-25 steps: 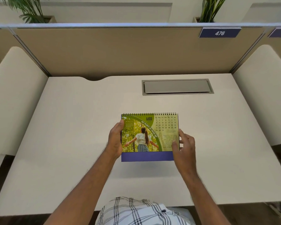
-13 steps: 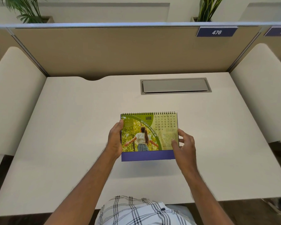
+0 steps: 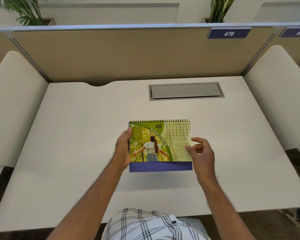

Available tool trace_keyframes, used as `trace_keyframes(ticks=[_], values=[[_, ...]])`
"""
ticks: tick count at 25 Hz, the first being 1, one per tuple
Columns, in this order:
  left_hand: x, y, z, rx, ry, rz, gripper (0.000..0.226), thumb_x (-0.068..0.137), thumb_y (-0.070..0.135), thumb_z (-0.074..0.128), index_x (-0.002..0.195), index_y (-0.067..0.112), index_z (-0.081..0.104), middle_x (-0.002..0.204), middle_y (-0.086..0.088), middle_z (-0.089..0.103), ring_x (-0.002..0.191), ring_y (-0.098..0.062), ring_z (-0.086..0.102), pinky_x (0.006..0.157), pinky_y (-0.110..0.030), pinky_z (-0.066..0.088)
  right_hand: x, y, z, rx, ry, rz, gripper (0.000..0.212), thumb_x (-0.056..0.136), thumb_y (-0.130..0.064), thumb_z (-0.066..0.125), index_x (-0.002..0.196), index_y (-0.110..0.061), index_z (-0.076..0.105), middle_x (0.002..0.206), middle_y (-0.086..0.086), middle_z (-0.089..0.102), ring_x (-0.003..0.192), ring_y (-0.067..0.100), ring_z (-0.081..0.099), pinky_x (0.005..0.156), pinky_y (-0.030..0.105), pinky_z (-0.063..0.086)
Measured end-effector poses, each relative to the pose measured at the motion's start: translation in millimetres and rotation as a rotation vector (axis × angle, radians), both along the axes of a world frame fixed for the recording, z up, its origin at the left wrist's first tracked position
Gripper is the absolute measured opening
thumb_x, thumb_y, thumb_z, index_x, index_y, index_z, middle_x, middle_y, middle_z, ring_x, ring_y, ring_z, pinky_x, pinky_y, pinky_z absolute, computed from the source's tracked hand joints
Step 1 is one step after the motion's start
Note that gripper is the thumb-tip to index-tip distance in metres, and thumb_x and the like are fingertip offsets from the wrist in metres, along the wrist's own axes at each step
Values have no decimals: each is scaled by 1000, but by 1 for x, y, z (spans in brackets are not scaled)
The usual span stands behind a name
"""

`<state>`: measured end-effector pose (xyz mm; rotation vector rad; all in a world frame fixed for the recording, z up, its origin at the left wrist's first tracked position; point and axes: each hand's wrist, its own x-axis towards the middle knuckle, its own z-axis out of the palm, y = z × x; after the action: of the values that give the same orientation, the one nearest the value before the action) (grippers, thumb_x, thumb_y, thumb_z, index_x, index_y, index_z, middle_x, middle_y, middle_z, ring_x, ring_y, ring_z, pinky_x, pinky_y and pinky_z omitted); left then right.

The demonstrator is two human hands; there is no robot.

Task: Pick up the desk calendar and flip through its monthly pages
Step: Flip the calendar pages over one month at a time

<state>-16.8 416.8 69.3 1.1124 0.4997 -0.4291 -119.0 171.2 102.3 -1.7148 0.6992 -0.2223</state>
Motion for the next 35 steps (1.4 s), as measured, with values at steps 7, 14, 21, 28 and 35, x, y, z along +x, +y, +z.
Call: trace_keyframes(ticks=[7,14,21,28,35], values=[[0,-1,8,-32,21,-39,46,105,45,51,133,14,69,125,-16,76,112,-35,73,98,-53,57,3,-7,3,116,-10,-28,17,91,-13,76,95,-28,68,81,-3,72,79,13,71,65,20,54],[2,0,14,-59,24,-57,41,107,42,45,120,17,74,109,-10,81,94,-28,79,81,-41,62,3,-9,8,44,37,-15,11,93,-19,74,101,-26,72,90,-5,78,84,13,75,65,20,56],[3,0,12,-106,44,-51,53,106,40,38,96,18,85,106,-13,81,95,-31,77,91,-44,57,4,-4,13,-288,37,27,9,95,-34,69,104,-33,72,113,-9,67,100,14,67,74,36,59],[0,1,9,-92,17,-83,48,102,35,40,123,8,73,116,-19,75,104,-38,71,96,-48,56,22,-7,42,236,-47,132,37,89,-42,57,110,-18,76,135,-18,60,124,1,53,79,10,47],[0,2,12,-101,-17,-66,49,103,27,30,91,5,72,71,-11,75,49,-27,67,43,-24,53,35,-21,26,-118,-114,245,42,90,-20,76,123,-30,52,147,-5,53,132,13,50,110,36,45]])
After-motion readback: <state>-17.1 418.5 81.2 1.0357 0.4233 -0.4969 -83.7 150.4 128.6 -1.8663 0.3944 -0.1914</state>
